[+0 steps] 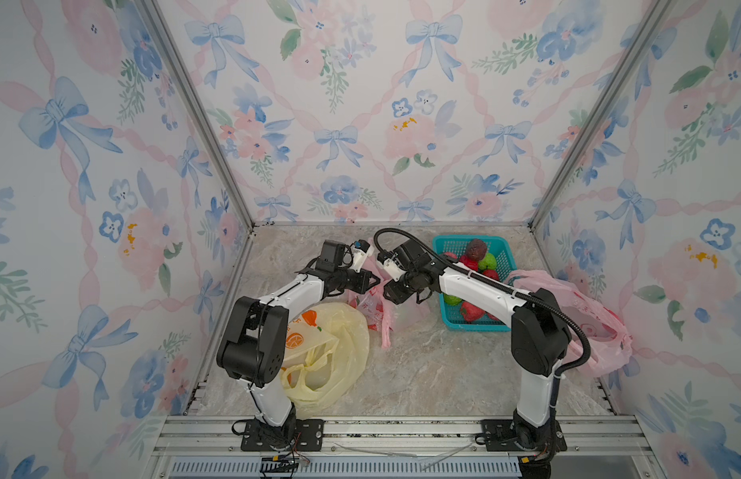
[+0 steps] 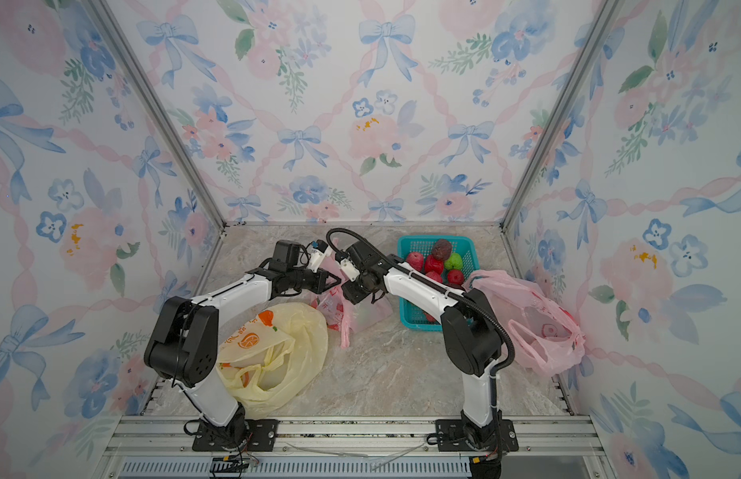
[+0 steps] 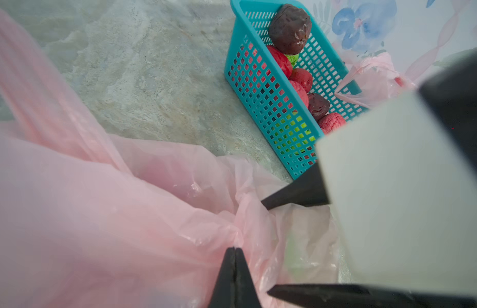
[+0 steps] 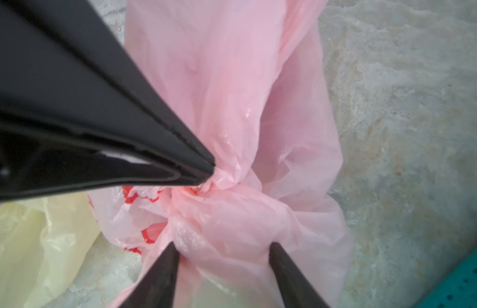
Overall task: Untie the knot of a plastic bag & take out the apple
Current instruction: Untie the plastic bag at the center of the board.
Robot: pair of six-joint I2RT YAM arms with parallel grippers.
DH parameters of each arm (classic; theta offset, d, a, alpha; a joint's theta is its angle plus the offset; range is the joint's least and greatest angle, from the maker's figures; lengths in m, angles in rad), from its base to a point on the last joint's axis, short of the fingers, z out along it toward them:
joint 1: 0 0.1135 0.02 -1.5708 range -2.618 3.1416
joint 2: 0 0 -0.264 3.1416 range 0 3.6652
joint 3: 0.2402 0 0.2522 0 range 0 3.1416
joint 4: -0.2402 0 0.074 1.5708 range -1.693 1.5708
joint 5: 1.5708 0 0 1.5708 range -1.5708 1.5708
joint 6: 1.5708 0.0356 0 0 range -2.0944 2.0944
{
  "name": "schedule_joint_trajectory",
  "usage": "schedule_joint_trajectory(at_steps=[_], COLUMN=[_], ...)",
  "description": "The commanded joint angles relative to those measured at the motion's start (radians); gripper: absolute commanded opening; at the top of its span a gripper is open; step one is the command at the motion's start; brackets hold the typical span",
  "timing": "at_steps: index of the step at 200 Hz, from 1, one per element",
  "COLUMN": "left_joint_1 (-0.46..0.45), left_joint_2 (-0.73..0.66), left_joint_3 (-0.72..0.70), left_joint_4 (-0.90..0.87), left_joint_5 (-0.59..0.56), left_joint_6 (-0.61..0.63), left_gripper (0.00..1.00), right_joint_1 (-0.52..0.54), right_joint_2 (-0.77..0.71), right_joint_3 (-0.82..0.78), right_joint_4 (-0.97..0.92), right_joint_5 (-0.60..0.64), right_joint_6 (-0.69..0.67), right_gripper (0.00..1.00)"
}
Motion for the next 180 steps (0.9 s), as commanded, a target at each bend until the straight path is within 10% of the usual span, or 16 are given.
schedule_joint_trajectory(at_steps=[1, 10, 125, 163, 180], left_joint_1=[0.003, 0.006, 0.196, 0.166, 0.138], left_joint_2=[-0.033, -0.037, -0.038, 0.027, 0.021], left_joint_3=[0.001, 0.001, 0.075, 0.137, 0.143], left_joint_4=[0.038, 0.037, 0.147, 0.107, 0.064], left_joint_5=[0.016, -0.004, -0.275, -0.207, -0.212], left_joint_6=[-0.014, -0.015, -0.187, -0.154, -0.117], left_gripper=[0.0, 0.0, 0.0, 0.0, 0.07], right_joint_1=[0.013, 0.013, 0.02, 0.02, 0.026], right_joint_2=[-0.016, -0.052, -0.611, -0.576, -0.604], right_joint_3=[-0.027, -0.07, -0.728, -0.679, -0.643], right_joint_4=[-0.045, -0.02, 0.308, 0.273, 0.302], right_joint_5=[-0.009, 0.012, -0.027, -0.158, -0.171], right_joint_6=[0.015, 0.029, 0.056, 0.048, 0.056], right_gripper=[0.17, 0.0, 0.0, 0.57, 0.67])
